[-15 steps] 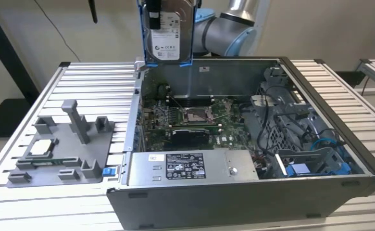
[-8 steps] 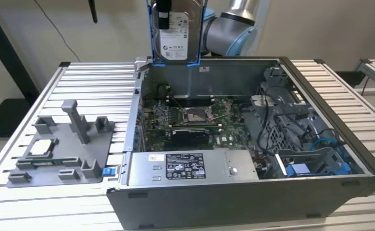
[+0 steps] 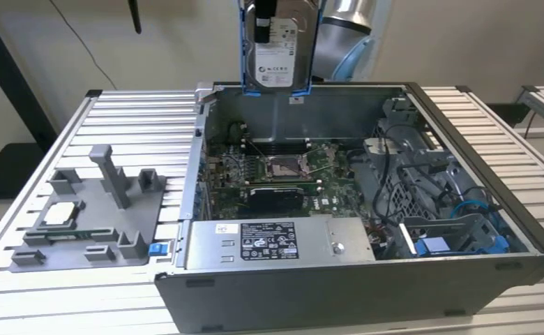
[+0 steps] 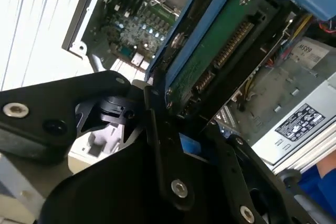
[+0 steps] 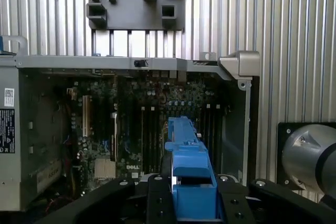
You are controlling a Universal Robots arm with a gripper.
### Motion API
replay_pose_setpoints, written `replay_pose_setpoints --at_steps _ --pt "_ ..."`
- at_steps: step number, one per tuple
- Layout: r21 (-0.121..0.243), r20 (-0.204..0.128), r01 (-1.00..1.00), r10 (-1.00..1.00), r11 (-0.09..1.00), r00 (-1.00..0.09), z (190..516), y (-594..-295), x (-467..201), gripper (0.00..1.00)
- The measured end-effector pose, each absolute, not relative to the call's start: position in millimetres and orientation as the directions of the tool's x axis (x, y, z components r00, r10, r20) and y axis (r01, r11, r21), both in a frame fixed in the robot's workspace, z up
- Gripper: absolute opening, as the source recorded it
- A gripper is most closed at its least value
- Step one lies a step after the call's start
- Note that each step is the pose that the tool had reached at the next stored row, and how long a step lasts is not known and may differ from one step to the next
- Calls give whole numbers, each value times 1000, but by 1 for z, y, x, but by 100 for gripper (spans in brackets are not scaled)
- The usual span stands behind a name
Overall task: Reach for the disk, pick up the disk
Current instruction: 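Pick up the disk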
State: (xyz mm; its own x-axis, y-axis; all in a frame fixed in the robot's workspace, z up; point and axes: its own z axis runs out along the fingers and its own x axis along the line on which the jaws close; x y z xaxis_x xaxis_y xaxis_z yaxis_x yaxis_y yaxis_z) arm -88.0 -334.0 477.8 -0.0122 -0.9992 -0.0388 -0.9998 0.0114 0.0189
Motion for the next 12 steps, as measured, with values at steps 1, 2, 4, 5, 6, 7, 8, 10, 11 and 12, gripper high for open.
replay_pose_setpoints --at_steps 1,2,4,5,6,7,8,10,11,12 --pt "19 -39 -1000 -999 12 -12 478 -334 -83 0" --pt "19 -39 -1000 -999 12 -12 478 -334 -78 0" --pt "19 -39 -1000 -999 12 -12 477 -334 -70 0" --pt "19 -39 -1000 -999 11 -12 477 -334 -65 0" --pt "19 -39 -1000 -999 11 -12 477 -334 -60 0" --pt "19 -39 -1000 -999 12 -12 477 -334 -56 0" --pt "19 -39 -1000 -999 11 -12 477 -334 -51 0" --pt "19 -39 -1000 -999 11 -12 477 -334 -42 0" --pt "19 -39 -1000 -999 11 -12 477 -334 -38 0" --pt "19 -39 -1000 -999 12 -12 477 -334 -33 0"
